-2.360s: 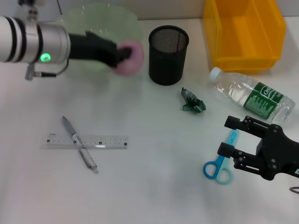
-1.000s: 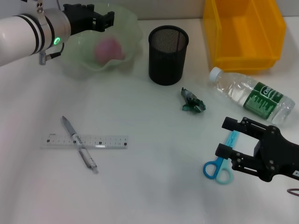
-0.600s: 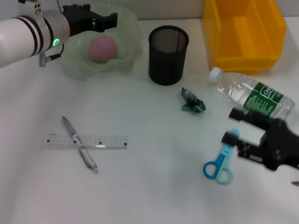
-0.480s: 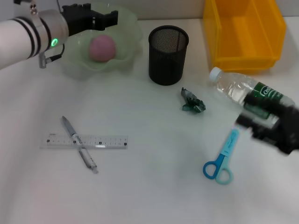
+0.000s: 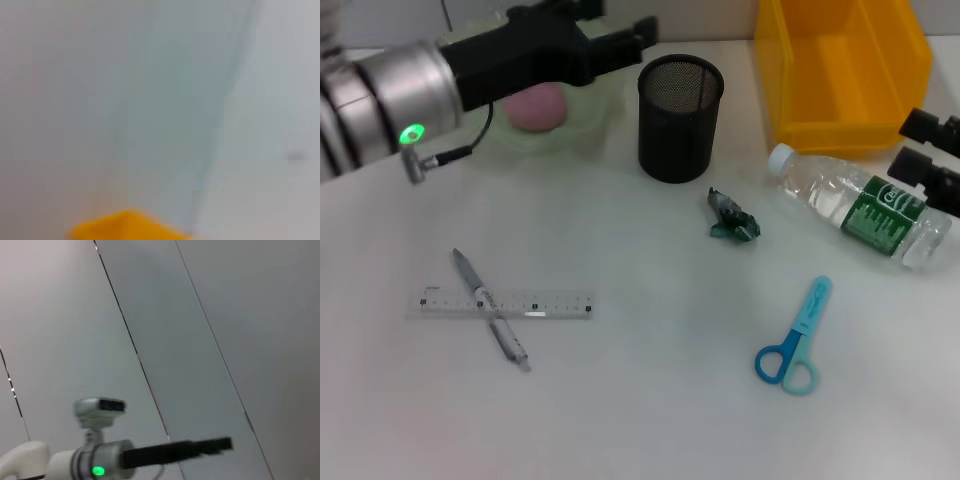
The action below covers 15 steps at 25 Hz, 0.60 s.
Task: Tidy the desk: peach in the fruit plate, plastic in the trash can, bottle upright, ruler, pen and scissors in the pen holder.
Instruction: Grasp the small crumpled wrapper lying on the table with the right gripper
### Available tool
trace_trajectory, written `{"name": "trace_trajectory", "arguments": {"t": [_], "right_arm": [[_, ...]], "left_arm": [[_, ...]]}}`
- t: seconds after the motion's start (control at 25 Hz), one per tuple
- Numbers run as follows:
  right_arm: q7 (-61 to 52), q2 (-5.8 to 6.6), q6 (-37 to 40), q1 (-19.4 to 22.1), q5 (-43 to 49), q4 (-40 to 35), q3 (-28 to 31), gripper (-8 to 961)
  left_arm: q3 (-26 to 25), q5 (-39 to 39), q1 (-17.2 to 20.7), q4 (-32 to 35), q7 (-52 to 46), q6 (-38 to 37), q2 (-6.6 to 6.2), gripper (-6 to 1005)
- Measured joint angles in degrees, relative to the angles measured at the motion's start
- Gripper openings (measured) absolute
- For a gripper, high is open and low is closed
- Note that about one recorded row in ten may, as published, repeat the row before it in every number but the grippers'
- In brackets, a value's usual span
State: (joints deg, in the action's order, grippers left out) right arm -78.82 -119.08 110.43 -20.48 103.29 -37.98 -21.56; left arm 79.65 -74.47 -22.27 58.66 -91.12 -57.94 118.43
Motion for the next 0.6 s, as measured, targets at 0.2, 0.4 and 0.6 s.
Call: {"name": "trace_trajectory", "arguments": {"t": [0.2,0.4,0.6], "right_arm": [[-0.4,0.03,-0.5,-0.5,0.5,-0.5,0.0,747],[-3.4,0.16,-1.3,-0.2,1.6,-3.0,0.0,748],[-14.9,0.56,-1.8,-1.5,10.0,-16.0,-2.2,746]], "left_arm": [[-6.5,3.9,1.6,-8.0,12.5,-25.0,-0.56,806],[-7.7,-3.9,0.7,-14.1,15.9,-36.8,-2.16,805],[-8.7,-13.5,0.3,-17.1,16.1,-37.9,-1.26,805]]}}
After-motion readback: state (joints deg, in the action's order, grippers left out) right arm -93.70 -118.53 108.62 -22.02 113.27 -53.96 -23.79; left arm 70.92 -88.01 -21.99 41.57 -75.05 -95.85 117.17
